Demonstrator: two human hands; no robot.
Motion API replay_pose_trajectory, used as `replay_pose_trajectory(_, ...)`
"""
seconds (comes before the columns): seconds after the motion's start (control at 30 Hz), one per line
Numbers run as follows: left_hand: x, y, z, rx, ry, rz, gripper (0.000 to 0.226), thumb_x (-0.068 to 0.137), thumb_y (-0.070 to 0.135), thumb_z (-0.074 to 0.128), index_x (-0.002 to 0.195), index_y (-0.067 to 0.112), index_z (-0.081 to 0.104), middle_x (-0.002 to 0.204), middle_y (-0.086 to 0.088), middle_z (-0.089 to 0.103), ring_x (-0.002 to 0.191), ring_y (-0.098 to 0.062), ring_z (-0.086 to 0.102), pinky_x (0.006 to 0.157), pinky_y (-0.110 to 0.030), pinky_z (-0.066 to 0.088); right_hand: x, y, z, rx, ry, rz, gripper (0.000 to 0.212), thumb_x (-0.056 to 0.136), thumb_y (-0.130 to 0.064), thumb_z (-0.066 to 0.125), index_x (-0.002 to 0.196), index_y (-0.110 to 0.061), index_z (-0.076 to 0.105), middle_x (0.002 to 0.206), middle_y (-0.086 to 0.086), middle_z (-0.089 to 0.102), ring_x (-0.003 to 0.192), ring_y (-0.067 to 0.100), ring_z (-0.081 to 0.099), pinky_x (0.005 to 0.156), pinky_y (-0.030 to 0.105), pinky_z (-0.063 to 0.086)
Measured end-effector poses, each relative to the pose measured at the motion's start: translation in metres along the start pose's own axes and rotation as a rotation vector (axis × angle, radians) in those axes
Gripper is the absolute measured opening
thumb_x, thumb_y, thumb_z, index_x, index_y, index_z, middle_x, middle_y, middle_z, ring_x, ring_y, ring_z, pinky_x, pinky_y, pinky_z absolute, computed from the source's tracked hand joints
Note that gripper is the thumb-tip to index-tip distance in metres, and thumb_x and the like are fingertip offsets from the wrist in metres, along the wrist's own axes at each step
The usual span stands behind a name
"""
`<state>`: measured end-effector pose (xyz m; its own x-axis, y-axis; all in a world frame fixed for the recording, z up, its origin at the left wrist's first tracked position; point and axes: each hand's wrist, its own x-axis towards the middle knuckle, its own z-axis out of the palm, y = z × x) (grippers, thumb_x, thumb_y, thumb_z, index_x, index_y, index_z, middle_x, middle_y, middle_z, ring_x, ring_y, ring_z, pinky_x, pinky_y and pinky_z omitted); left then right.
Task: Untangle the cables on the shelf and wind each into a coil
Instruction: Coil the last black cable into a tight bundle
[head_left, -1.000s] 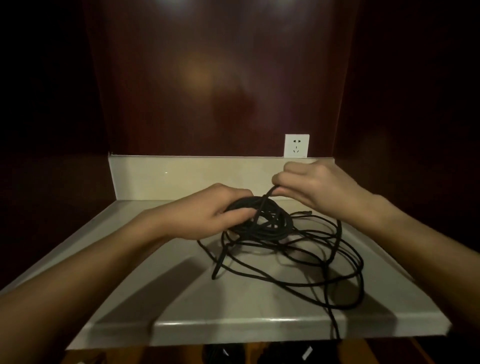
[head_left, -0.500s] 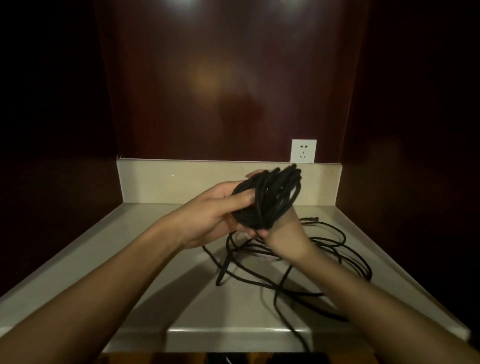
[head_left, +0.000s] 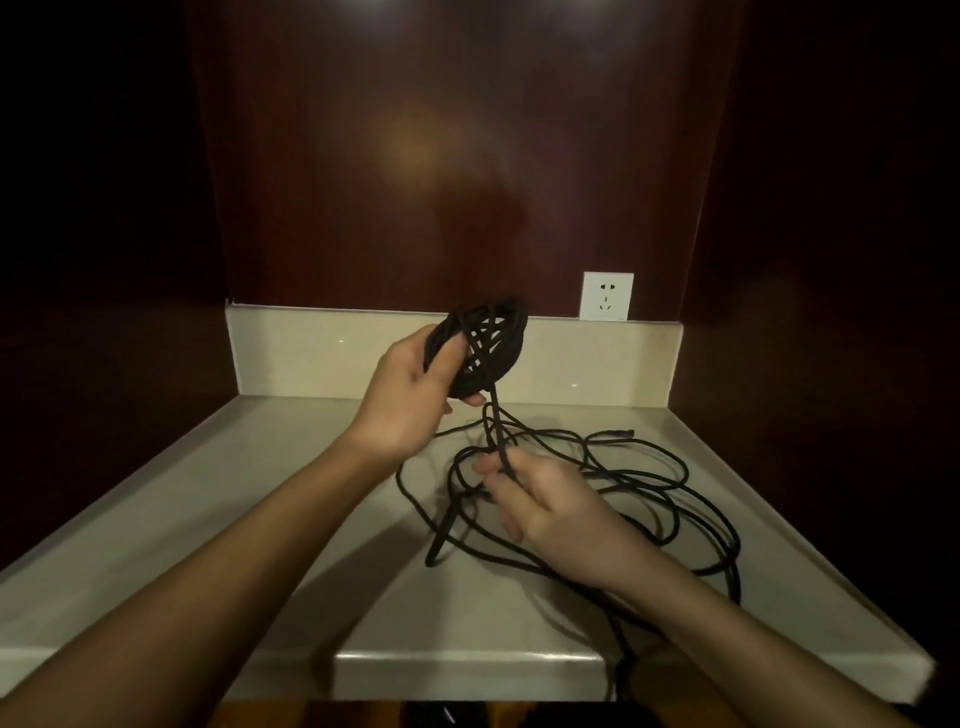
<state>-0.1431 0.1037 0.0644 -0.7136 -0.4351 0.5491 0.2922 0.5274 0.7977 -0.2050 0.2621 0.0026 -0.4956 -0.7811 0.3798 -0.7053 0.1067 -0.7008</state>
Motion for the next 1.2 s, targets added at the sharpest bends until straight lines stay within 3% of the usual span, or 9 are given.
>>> replay_pose_trajectory(0.13, 0.001, -0.008, 0.01, 0.376, 0.1, 0.149, 0.026, 0.105, 0.035, 0.044, 0.098, 0.015, 0.059, 0.088, -0.003, 0.072, 0.072, -0.019, 0.072, 0.066, -0.038, 0.057, -0.002, -0.003, -0.002, -0.258, -0.065, 0.033, 0.02, 0.101, -0.035, 0.048, 0.109, -0.018, 0.055, 0.082, 0.005, 0.062, 0.077, 0.02, 0.059, 0.076, 0.043, 0.052)
replay_pose_trajectory(0.27, -0.004, -0.001, 0.012, 0.993, 0.094, 0.211, 0.02, 0.105, 0.033, 0.042, 0.107, 0.016, 0.053, 0.102, -0.005, 0.065, 0.087, -0.033, 0.066, 0.065, -0.035, 0.036, -0.005, -0.011, -0.018, -0.509, -0.17, -0.013, 0.021, 0.103, -0.032, 0.045, 0.115, -0.018, 0.055, 0.1, 0.009, 0.065, 0.095, 0.026, 0.06, 0.082, 0.04, 0.049)
replay_pose_trajectory(0.4, -0.015, 0.0, 0.024, 1.487, -0.365, 0.284, 0.023, 0.102, 0.025, 0.046, 0.124, 0.019, 0.05, 0.119, -0.004, 0.062, 0.101, -0.028, 0.066, 0.067, -0.034, 0.034, 0.019, -0.022, -0.065, -0.905, -0.216, -0.24, 0.025, 0.101, -0.043, 0.048, 0.113, -0.028, 0.064, 0.105, -0.001, 0.068, 0.098, 0.024, 0.062, 0.081, 0.036, 0.048)
replay_pose_trajectory(0.6, -0.011, 0.009, 0.001, 0.755, -0.905, 0.237, 0.013, 0.102, 0.03, 0.052, 0.104, 0.02, 0.06, 0.1, -0.003, 0.066, 0.091, -0.023, 0.063, 0.079, -0.039, 0.049, 0.029, -0.018, -0.097, -0.8, -0.005, -0.55, 0.045, 0.092, -0.06, 0.047, 0.084, -0.019, 0.065, 0.078, -0.007, 0.061, 0.067, 0.017, 0.06, 0.058, 0.037, 0.049)
replay_pose_trajectory(0.8, -0.023, 0.022, -0.025, 0.122, -1.047, 0.066, 0.017, 0.105, 0.011, 0.049, 0.108, 0.004, 0.064, 0.095, -0.001, 0.068, 0.091, -0.017, 0.066, 0.082, -0.033, 0.054, 0.024, -0.002, -0.089, -0.816, 0.14, -0.663, 0.048, 0.103, -0.047, 0.04, 0.084, -0.01, 0.063, 0.074, 0.003, 0.057, 0.053, 0.023, 0.053, 0.045, 0.038, 0.046)
replay_pose_trajectory(0.9, -0.026, 0.022, -0.022, -0.08, -0.932, 0.043, 0.032, 0.103, 0.02, 0.048, 0.122, -0.002, 0.061, 0.109, -0.021, 0.069, 0.1, -0.034, 0.069, 0.09, -0.048, 0.056, 0.02, -0.002, -0.075, -0.63, 0.184, -0.475, 0.013, 0.095, -0.006, 0.057, 0.104, -0.003, 0.067, 0.088, 0.015, 0.067, 0.07, 0.034, 0.064, 0.064, 0.036, 0.051)
replay_pose_trajectory(0.97, -0.028, 0.021, -0.016, -0.24, -0.779, 0.045, 0.03, 0.101, 0.027, 0.049, 0.11, 0.003, 0.066, 0.091, -0.014, 0.072, 0.081, -0.026, 0.07, 0.074, -0.04, 0.056, 0.014, -0.011, -0.054, -0.319, 0.147, -0.246, 0.027, 0.089, 0.011, 0.056, 0.116, 0.011, 0.061, 0.099, 0.031, 0.067, 0.091, 0.043, 0.066, 0.084, 0.042, 0.052)
replay_pose_trajectory(1.07, -0.028, 0.019, -0.004, -0.409, -0.55, 0.012, 0.028, 0.1, 0.03, 0.049, 0.098, 0.006, 0.064, 0.075, -0.004, 0.071, 0.065, -0.015, 0.066, 0.058, -0.023, 0.05, 0.02, -0.011, -0.018, -0.138, 0.15, -0.178, 0.023, 0.094, -0.01, 0.044, 0.086, -0.017, 0.064, 0.069, -0.006, 0.068, 0.065, 0.001, 0.064, 0.066, 0.018, 0.05)
replay_pose_trajectory(1.2, -0.023, 0.015, 0.002, -0.243, -0.286, -0.009, 0.027, 0.105, 0.021, 0.043, 0.094, 0.006, 0.062, 0.066, 0.0, 0.07, 0.058, -0.008, 0.064, 0.051, -0.017, 0.044, 0.024, -0.019, 0.004, -0.029, 0.062, -0.009, 0.028, 0.105, -0.013, 0.037, 0.083, -0.014, 0.055, 0.051, -0.005, 0.052, 0.04, 0.003, 0.047, 0.049, 0.014, 0.037)
